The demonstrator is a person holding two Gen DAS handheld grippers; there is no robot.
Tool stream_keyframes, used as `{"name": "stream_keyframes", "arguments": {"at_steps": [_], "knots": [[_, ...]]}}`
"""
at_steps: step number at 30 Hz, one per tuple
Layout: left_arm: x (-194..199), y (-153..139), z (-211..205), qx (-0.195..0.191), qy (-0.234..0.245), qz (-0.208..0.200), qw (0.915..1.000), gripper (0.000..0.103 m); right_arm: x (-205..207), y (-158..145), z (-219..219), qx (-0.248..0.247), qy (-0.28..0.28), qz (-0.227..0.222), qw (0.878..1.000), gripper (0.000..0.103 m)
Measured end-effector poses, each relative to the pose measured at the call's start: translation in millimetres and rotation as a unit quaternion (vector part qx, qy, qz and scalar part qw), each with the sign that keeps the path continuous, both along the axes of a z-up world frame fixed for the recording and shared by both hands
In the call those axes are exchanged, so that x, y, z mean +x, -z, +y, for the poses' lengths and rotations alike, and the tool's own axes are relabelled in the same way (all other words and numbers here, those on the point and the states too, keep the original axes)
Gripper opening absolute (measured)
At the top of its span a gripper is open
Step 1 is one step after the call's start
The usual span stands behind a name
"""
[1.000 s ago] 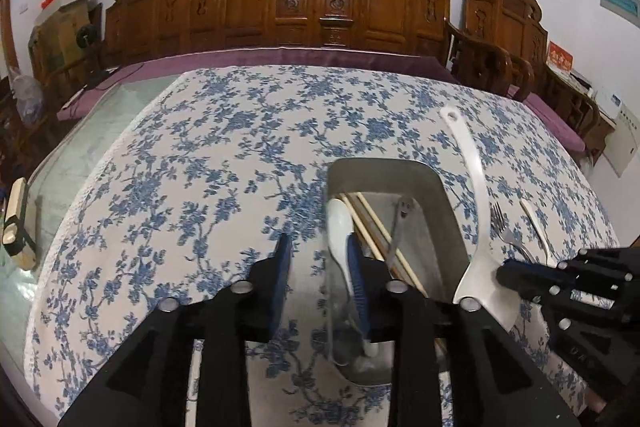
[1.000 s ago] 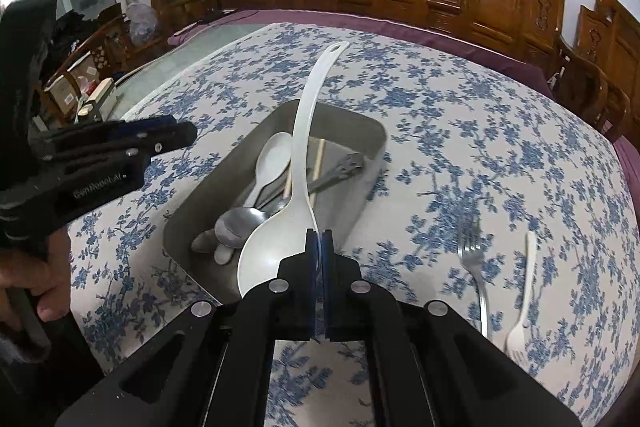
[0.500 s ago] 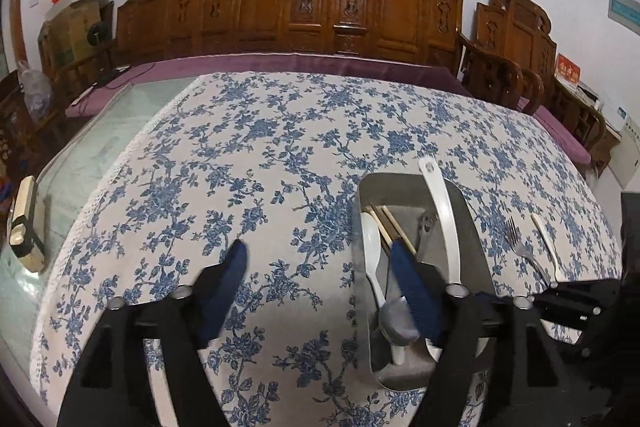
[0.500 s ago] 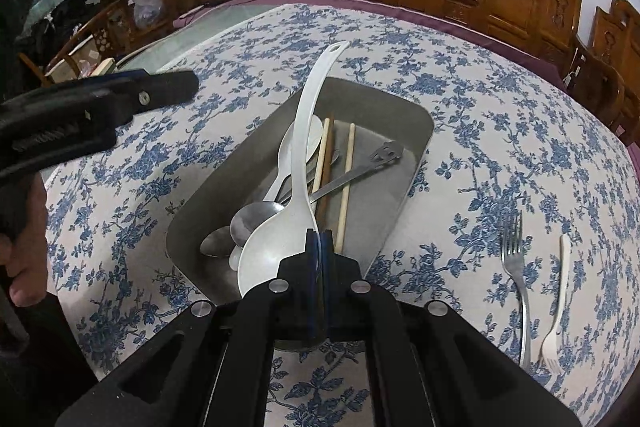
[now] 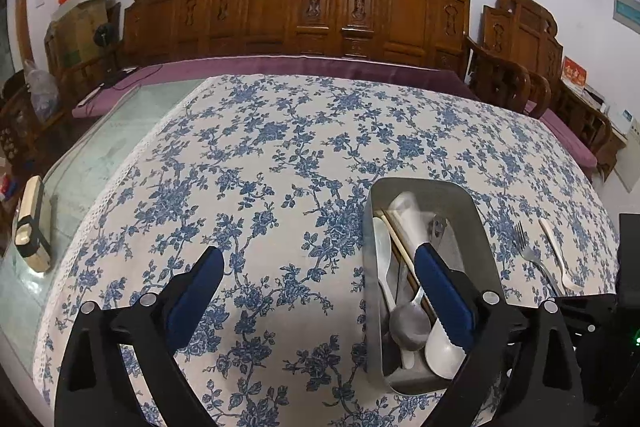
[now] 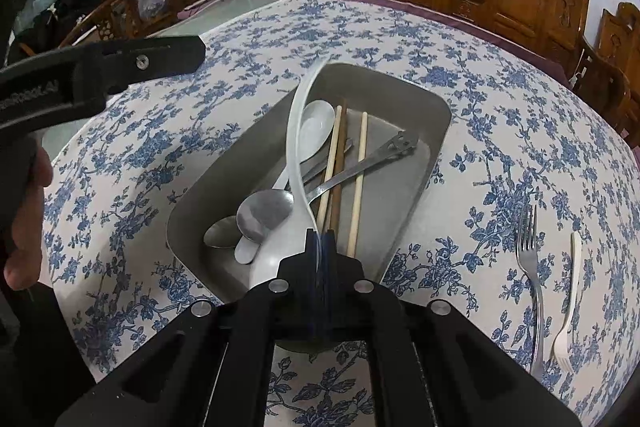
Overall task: Organize utensils
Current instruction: 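Lower the white ladle into the tray and open the right tool, then move the right tool to the white plastic fork and grasp it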
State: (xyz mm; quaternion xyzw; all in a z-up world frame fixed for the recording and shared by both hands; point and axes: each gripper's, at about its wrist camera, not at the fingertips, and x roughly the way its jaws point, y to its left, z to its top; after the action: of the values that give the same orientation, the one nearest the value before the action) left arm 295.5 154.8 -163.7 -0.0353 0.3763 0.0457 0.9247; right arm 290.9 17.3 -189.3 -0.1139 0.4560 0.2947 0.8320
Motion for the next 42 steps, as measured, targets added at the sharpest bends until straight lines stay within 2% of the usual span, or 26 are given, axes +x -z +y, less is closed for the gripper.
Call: {"name": "stream_keyframes", "arguments": {"at_steps": [8,10,14,16,21,28,31,36,42], "knots": [[-1.4,-0.8,-4.2,0.003,0.004,-0.004,1.0000,0.093,-4.1,-18.2,-17.7,0.020,0.005,-0.018,1.000,0.007],[-2.3,-1.5,-7.6,0.005,0.008,-0.005,0.9999,0.093,-7.1,-24.9,-28.0,0.027,0.010,-0.025,0.999,0.018],[-5.2,-3.1,-18.8,0.005,0.018,-0.009,0.9998,0.093,-15.1,-37.9,-58.1,0.032,0.025,-0.043,0.998,0.027],[-6.6,-3.3,-26.1,0.004,0.026,-0.009,0.9996,0.093,-17.8,-42.3,-75.4,0.034,0.037,-0.049,0.998,0.036],[-10.3,-2.9,-47.2,-0.001,0.050,-0.008,0.9987,0.093,-23.2,-48.1,-125.0,0.022,0.073,-0.063,0.995,0.045],[-18.2,1.5,-87.3,0.001,0.091,-0.005,0.9959,0.093,-15.0,-37.1,-188.5,-0.013,0.119,-0.057,0.991,0.045],[-21.6,5.6,-104.8,0.003,0.109,0.000,0.9940,0.093,-9.1,-27.5,-202.9,-0.023,0.129,-0.047,0.990,0.045],[-26.3,10.8,-126.8,-0.002,0.131,0.008,0.9913,0.093,10.3,-2.3,-215.7,-0.028,0.146,-0.012,0.989,0.045],[-34.2,15.5,-152.8,0.009,0.151,0.014,0.9884,0.093,37.4,23.1,-212.7,-0.050,0.151,0.013,0.987,0.036]]}}
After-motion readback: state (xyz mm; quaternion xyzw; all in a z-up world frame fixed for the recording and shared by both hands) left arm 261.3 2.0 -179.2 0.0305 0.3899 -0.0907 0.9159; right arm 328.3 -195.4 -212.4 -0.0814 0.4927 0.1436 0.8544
